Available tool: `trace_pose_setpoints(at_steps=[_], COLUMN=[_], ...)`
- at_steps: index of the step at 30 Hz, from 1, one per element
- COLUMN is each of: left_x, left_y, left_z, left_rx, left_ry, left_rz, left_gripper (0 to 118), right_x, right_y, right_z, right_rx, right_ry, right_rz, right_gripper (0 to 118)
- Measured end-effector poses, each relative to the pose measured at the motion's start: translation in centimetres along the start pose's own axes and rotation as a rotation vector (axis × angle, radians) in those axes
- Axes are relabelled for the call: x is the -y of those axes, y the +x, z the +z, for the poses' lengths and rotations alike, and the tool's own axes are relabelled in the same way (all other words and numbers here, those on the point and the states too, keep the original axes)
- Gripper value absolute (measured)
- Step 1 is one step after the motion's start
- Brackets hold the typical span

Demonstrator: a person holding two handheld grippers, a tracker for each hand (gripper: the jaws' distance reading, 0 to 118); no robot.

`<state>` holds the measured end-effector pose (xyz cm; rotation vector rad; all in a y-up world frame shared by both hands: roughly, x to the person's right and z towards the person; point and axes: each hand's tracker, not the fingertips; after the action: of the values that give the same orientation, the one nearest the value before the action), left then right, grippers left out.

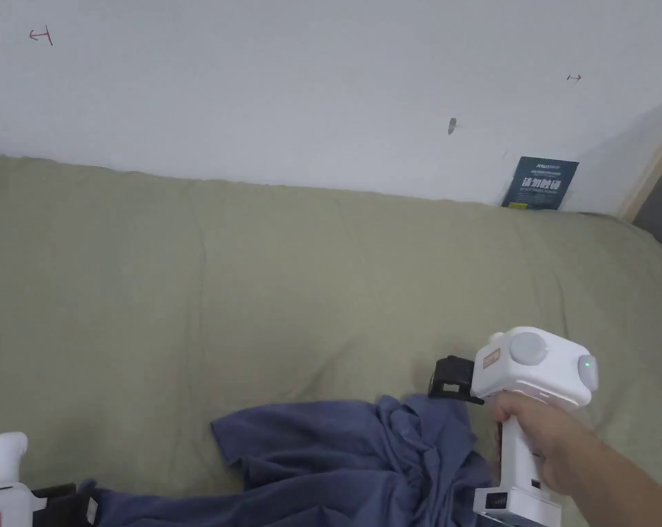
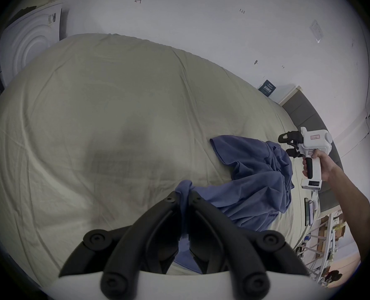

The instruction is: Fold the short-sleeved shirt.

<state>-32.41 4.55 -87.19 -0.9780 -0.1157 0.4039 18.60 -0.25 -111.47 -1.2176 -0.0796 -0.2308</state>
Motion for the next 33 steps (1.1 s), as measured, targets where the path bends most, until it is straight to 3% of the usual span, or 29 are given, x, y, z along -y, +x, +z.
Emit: trace_pose_setpoints(at_steps=[1, 2, 5, 6, 7, 9, 13, 17, 20, 23, 28, 33], left_x=[0.2, 0.2, 0.2, 0.2, 0.2, 0.1, -0.8, -2.6, -4.4, -6.5, -11.2, -16.7], left_y=[0.4, 0.3, 0.5, 0.6, 0.6, 0.8, 1.0, 1.8, 2.8, 3.7, 5.5, 5.7], left_z=[-0.1, -0.3, -0.7, -0.8, -0.9, -0.9, 0.3, 4.2, 8.1, 12.8, 19.8, 24.0], left_rx=[-0.004, -0.007, -0.016, -0.020, -0.024, -0.039, -0.038, 0.001, 0.006, 0.028, -0.026, -0.049], left_ry=[-0.003, -0.003, -0.003, 0.001, 0.011, 0.039, 0.100, 0.243, 0.375, 0.511, 0.653, 0.754], left_rz=[-0.004, -0.006, -0.010, -0.013, -0.015, -0.025, 0.000, 0.023, 0.025, 0.035, -0.022, -0.032], left_gripper=[7, 7, 7, 7, 7, 7, 7, 7, 6, 5, 5, 3], right_x=[0.1, 0.3, 0.0, -0.2, 0.3, 0.4, -0.8, -0.3, 0.5, 0.0, -1.1, -2.4], right_y=[-0.4, -0.6, -0.9, -0.5, -0.4, 0.2, 1.5, 2.2, 2.1, 2.8, 3.1, 2.3], right_z=[0.0, 0.1, 0.6, 0.8, 1.9, 3.3, 7.0, 14.2, 20.9, 26.9, 36.0, 42.5], right_rx=[0.024, 0.015, 0.022, -0.038, -0.002, -0.088, -0.117, -0.301, -0.361, -0.514, -0.581, -0.534], right_ry=[-0.031, -0.014, -0.012, -0.012, 0.017, 0.046, 0.148, 0.293, 0.415, 0.478, 0.645, 0.790], right_rz=[0.023, 0.028, 0.092, 0.092, 0.047, -0.004, 0.016, 0.013, 0.046, 0.028, 0.103, 0.145], right_gripper=[100, 74, 15, 5, 5, 5, 5, 5, 5, 5, 4, 4])
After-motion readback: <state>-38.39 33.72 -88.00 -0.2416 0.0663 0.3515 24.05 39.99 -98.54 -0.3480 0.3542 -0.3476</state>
